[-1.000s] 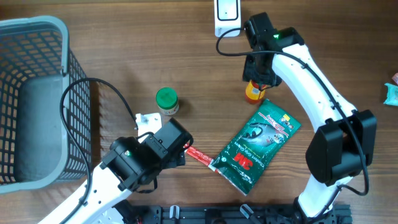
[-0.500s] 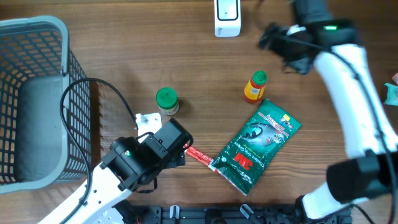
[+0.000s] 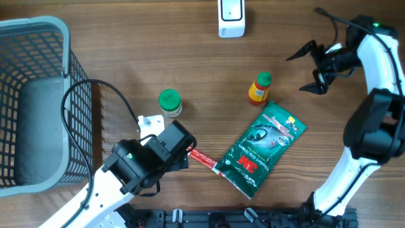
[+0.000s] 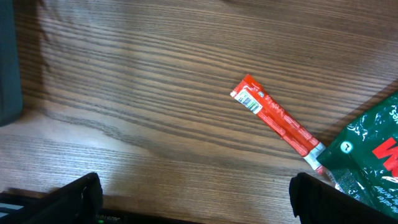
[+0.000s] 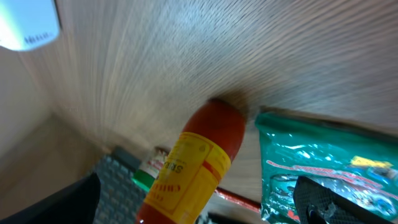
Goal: Scan the item barcode
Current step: 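Lower the right gripper onto the red-capped bottle and grasp it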
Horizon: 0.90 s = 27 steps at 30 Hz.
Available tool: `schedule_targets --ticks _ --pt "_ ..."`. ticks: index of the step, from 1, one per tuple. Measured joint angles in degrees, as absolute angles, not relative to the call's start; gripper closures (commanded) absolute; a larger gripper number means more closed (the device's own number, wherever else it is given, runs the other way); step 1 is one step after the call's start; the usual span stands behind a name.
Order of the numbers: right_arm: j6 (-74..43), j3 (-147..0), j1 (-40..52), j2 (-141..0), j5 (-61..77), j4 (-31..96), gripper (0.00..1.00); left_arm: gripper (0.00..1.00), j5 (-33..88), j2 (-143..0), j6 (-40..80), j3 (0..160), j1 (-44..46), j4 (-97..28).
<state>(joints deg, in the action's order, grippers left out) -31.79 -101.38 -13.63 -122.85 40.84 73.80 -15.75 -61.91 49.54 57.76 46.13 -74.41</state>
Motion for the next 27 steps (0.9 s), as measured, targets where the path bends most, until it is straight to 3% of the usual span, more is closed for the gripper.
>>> schedule_targets --ticks 10,27 --pt "-33.43 -96.44 -13.04 -123.57 43.27 76.64 0.00 0.00 -15.75 -61.91 49.54 57.76 46.13 -74.41" --pt "-36.05 -94.96 -2.46 -131.50 50.63 71.68 0.01 0.00 -15.75 -61.91 49.54 57.76 46.13 -74.41"
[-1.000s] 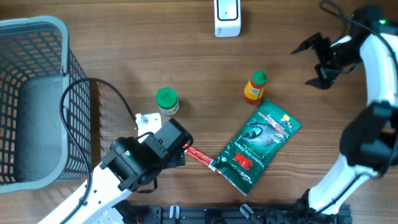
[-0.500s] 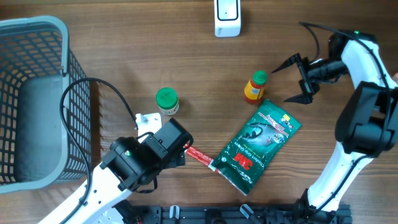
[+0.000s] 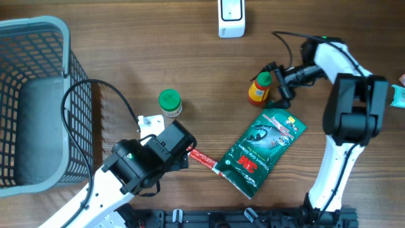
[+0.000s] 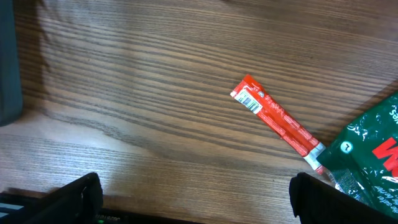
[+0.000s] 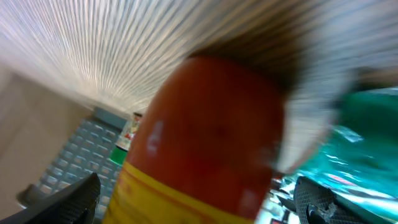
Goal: Scan the item barcode
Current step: 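Lower the right gripper onto the red-capped bottle and grasp it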
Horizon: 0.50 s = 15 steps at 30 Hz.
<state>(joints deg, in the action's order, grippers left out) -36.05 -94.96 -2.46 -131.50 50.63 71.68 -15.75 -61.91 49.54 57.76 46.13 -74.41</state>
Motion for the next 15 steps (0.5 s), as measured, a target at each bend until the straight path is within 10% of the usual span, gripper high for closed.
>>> schedule_targets --ticks 15 --pt "-37.69 -95.00 -1.21 -133.69 52.88 70.24 0.61 0.00 -15.75 -61.91 49.56 57.76 46.13 -74.39"
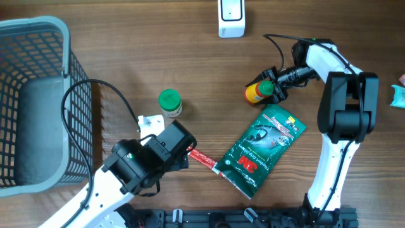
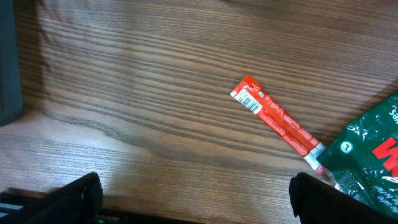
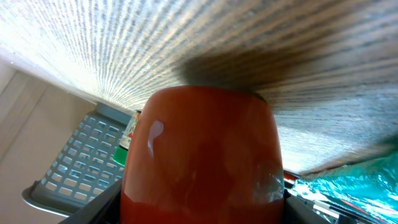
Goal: Scan the item barcode
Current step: 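Lower the right gripper onto the red-capped bottle and grasp it, then lift the bottle and hold it in front of the white scanner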
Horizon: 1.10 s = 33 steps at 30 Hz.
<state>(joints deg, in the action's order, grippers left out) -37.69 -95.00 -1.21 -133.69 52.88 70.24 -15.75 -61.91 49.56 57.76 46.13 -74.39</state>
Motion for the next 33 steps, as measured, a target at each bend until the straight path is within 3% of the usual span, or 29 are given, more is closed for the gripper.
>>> schedule_targets --ticks 3,8,10,16,25,33 --pt "-36.69 -95.02 -1.21 -133.69 52.69 71.53 0.61 0.00 -15.75 -61.91 49.54 57.76 46.13 -74.41" --pt "-31.44 -94.50 -1.21 -134.76 52.36 86.41 0.61 0.00 -15.75 -61.91 49.56 57.76 46.13 -74.39" --pt "-26.87 -94.00 -1.21 -135.02 55.24 91.37 0.54 0.00 -15.75 -61.91 49.54 57.76 46.13 -74.39" --pt "-17.85 -93.89 1.10 -135.00 65.98 91.94 0.54 0.00 -15.75 -61.91 49.54 57.76 46.13 -74.41" --pt "-16.25 -93.89 9.26 -135.00 72.03 91.96 0.59 0.00 -15.75 -61.91 49.54 57.76 46.13 -74.41" --pt "-16.32 -93.82 4.40 -130.65 69.95 91.90 0.66 0.00 -15.75 -61.91 49.54 57.76 46.13 -74.39"
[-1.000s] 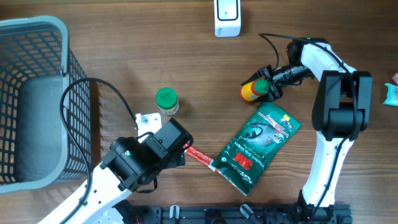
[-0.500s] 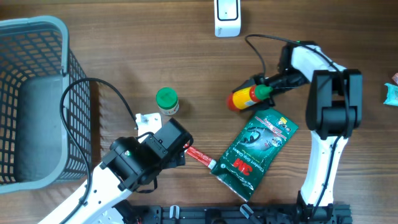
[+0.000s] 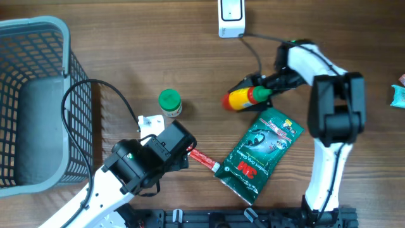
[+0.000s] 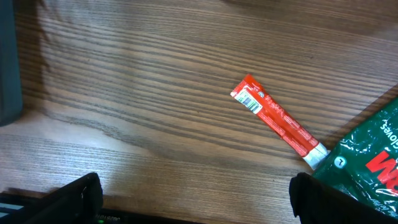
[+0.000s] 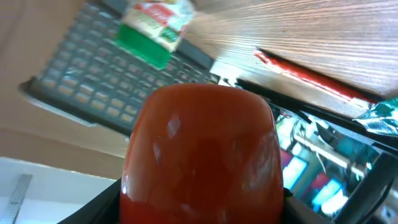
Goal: Scan the item barcode
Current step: 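Lift the bottle and hold it in front of the white scanner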
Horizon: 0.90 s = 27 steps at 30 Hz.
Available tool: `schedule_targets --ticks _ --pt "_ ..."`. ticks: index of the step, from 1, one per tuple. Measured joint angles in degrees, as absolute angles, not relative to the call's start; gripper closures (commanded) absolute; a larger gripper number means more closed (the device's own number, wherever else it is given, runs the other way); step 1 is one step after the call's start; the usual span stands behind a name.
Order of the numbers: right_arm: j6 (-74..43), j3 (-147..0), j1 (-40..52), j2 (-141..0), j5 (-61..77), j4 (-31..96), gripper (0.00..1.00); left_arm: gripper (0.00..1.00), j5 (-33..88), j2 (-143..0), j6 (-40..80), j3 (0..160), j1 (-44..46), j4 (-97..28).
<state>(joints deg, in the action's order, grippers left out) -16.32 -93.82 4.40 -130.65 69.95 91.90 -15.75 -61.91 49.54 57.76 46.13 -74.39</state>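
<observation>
A red sauce bottle (image 3: 239,99) with a yellow label and green cap hangs on its side above the table, base pointing left. My right gripper (image 3: 258,94) is shut on it near the cap end. In the right wrist view the bottle's red base (image 5: 202,149) fills the frame between the jaws. The white scanner (image 3: 231,16) stands at the table's far edge, above and left of the bottle. My left gripper (image 4: 196,202) is open and low over bare wood, holding nothing.
A green 3M pouch (image 3: 256,155) lies right of centre, with a red tube (image 4: 277,124) at its lower left corner. A green-capped jar (image 3: 169,102) stands mid-table. A grey wire basket (image 3: 38,101) fills the left side. The left arm (image 3: 142,164) sits at front left.
The bottle, gripped and leaning at its spot beside the pouch, is now off the table, on its side and further left. The green pouch has shifted slightly. The left arm is unchanged.
My right gripper stood open at the far right, away from the upright bottle. It then reached the bottle with its fingers around it, then was shut on it as the bottle leaned. Now the bottle is held sideways, further left. The left gripper stayed open throughout.
</observation>
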Motion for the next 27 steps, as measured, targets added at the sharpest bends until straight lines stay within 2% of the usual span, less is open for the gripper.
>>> schedule_targets --ticks 3,7,10,14,21,27 --pt "-21.32 -93.76 -1.04 -123.33 66.67 85.93 0.66 0.00 -15.75 -61.91 49.54 57.76 46.13 -74.41" --pt "-40.10 -93.78 -6.63 -113.71 51.77 72.40 0.67 0.00 -15.75 -61.91 49.54 57.76 46.13 -74.41" --pt "-55.86 -93.78 -5.96 -107.15 37.82 65.98 0.67 0.00 -15.75 -61.89 49.54 57.76 46.13 -74.39" --pt "-67.22 -93.80 -0.89 -102.98 22.74 57.19 0.69 0.00 -15.75 -61.91 49.54 57.76 46.13 -74.39" --pt "-72.01 -93.78 12.91 -103.11 -2.85 39.48 0.69 0.00 -15.75 -61.91 49.54 57.76 46.13 -74.41" --pt "-67.22 -93.78 16.95 -107.48 -14.15 23.05 0.66 0.00 -15.75 -61.91 49.54 57.76 46.13 -74.43"
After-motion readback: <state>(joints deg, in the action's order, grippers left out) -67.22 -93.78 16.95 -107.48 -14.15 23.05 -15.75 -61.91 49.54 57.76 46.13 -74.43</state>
